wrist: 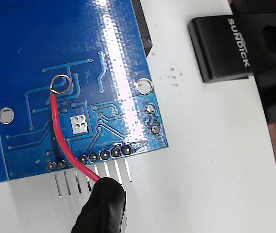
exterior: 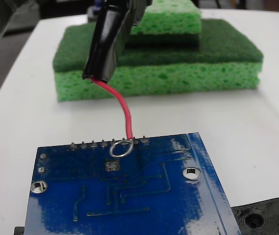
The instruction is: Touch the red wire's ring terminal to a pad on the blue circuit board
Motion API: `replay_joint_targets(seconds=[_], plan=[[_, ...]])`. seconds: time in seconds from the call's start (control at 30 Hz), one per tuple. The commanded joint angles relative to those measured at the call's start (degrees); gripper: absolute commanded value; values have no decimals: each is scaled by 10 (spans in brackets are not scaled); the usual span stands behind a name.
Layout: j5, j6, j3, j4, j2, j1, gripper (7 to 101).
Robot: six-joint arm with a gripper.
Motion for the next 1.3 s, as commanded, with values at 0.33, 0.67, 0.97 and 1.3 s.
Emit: replay_joint_targets(seconds=[0.33,0.67,0.97,1.3], plan=[[9,10,8,0,4,-1,1003],[9,11,21,-7,8,-1,1003],[7,11,25,-10,8,0,1003],[8,12,30,-17,6,2,1003]])
